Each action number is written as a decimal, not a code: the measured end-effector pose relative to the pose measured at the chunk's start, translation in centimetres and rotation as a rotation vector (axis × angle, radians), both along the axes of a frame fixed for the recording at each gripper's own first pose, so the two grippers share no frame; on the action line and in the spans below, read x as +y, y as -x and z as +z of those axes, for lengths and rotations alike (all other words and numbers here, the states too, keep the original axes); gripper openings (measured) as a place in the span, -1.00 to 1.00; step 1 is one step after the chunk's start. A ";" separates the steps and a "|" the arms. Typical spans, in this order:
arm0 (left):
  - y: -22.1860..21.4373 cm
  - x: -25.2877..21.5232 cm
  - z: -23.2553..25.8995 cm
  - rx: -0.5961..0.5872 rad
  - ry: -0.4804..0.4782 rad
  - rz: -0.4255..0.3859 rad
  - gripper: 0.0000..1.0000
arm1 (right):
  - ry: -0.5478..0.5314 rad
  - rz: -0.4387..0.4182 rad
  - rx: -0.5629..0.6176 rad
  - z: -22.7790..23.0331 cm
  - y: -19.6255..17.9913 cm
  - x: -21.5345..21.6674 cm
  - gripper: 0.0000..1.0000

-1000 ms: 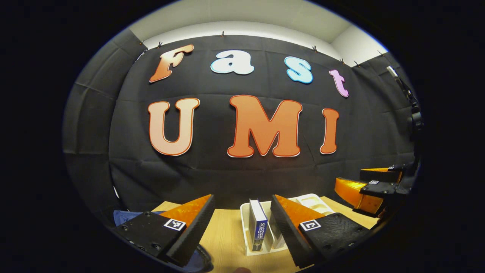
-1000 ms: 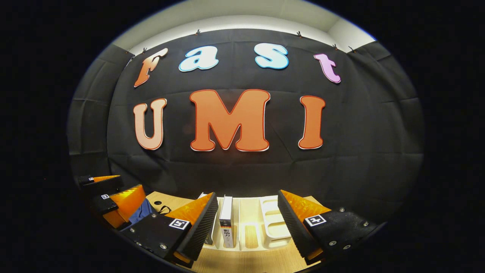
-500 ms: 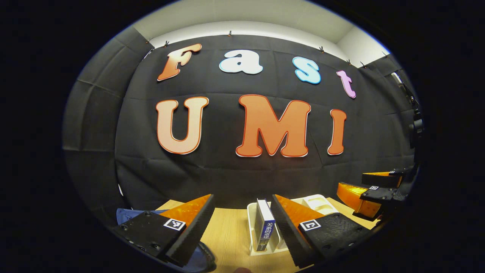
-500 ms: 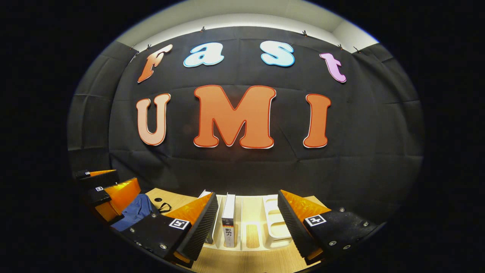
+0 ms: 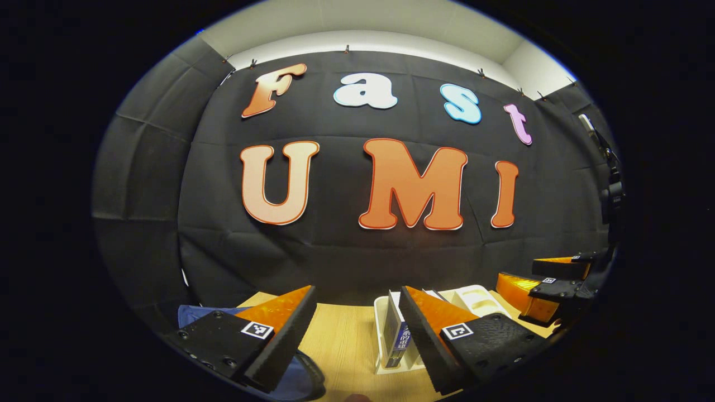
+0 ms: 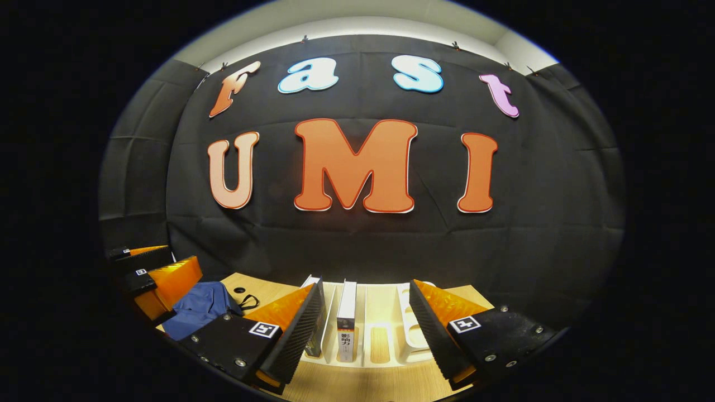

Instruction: Open the schoolbag, grab two books from the bookshelf and put them into the schoolbag.

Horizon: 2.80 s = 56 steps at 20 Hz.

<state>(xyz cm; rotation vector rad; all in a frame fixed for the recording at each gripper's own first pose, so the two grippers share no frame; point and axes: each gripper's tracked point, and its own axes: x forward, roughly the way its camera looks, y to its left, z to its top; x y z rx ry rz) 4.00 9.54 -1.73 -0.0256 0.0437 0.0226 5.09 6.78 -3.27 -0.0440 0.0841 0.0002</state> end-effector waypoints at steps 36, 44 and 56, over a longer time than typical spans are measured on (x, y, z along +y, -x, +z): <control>11.1 11.7 -31.8 0.838 -1.028 -0.038 0.79 | 0.003 -0.102 0.138 -6.9 -0.6 -5.0 0.89; 10.0 11.7 -31.2 0.884 -0.837 -0.059 -0.79 | 0.003 -0.112 0.151 -7.5 -0.8 -5.1 0.89; 4.6 13.9 -20.2 0.866 -0.372 -0.058 -0.96 | 0.008 0.135 0.282 -7.4 -5.1 5.9 0.89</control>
